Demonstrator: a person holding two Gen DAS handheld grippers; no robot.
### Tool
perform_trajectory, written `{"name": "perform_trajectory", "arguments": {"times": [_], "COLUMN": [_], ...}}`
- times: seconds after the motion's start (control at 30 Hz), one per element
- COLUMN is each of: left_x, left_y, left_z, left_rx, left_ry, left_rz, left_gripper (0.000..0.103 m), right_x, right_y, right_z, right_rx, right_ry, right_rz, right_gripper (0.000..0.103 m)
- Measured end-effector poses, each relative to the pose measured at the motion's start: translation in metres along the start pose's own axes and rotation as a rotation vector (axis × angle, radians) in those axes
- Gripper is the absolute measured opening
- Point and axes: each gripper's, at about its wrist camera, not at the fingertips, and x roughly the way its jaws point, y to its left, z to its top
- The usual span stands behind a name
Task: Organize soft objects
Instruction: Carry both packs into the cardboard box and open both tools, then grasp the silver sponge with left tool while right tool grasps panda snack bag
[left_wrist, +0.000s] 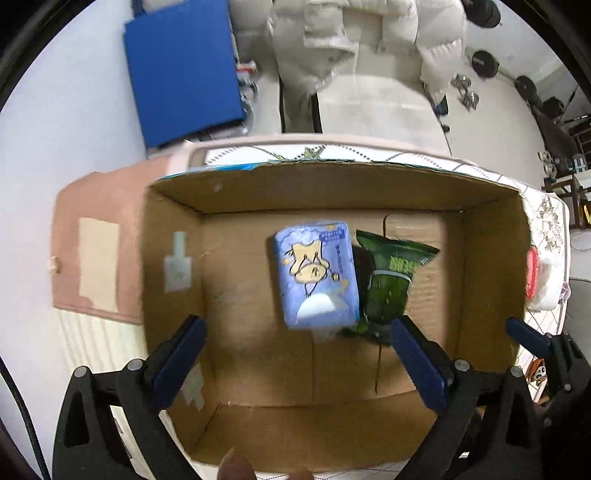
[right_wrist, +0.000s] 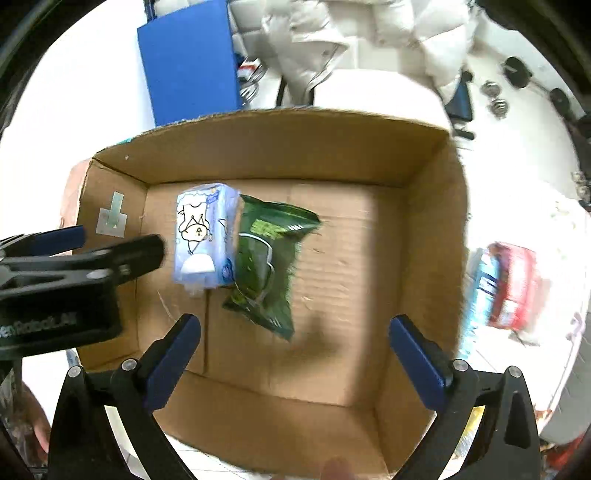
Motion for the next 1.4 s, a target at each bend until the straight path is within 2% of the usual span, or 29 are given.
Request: {"name": "perform_trajectory", "arguments": {"times": [0.27, 0.6, 0.73, 0.83, 0.97, 1.0, 1.13, 1.2, 1.23, 1.3, 1.4], "left_x": [-0.046, -0.092, -0.103, -0.112, -0.112, -0.108, -0.071, -0.045, -0.030, 0.000, 0.048], "left_y": [0.000, -0.006, -0.012, -0.026, -0.080, -0.096, -0.171, -0.212, -0.232, -0.273, -0.326], "left_z": [-0.059, -0.126, -0.139, -0.146, -0.160, -0.163, -0.175, -0.180, -0.182, -0.186, -0.189], "left_rx": [-0.047, -0.074, -0.094, -0.094, -0.036, -0.015, 0.049, 0.069, 0.079, 0.094, 0.120], "left_ry": [-0.133, -0.221, -0.227, -0.242, -0.238, -0.226, -0.122, -0.053, -0.016, 0.052, 0.158], "left_rz": [0.027, 0.025, -0.012, -0.021, -0.060, -0.068, -0.120, -0.151, -0.172, -0.193, -0.190], "left_gripper": [0.102, 0.102, 0.102, 0.102, 0.102, 0.102, 0.102, 0.102, 0.102, 0.102, 0.088], "right_x": [-0.061, -0.121, -0.126, -0.131, -0.143, -0.145, -0.143, -0.137, -0.135, -0.124, -0.103], "right_y": [-0.001, 0.004, -0.001, -0.019, -0.077, -0.103, -0.201, -0.260, -0.278, -0.320, -0.357], "right_z": [-0.048, -0.110, -0.124, -0.135, -0.156, -0.166, -0.201, -0.221, -0.227, -0.238, -0.244], "right_rx": [-0.004, -0.011, 0.000, 0.030, 0.104, 0.138, 0.280, 0.378, 0.398, 0.400, 0.272], "right_ry": [-0.103, -0.198, -0.188, -0.182, -0.183, -0.176, -0.127, -0.097, -0.089, -0.044, 0.007], "right_rz": [-0.026, 0.010, 0.050, 0.078, 0.051, 0.030, -0.032, -0.077, -0.085, -0.108, -0.153], "right_gripper": [0.103, 0.103, 0.103, 0.103, 0.103, 0.103, 0.103, 0.103, 0.103, 0.103, 0.103]}}
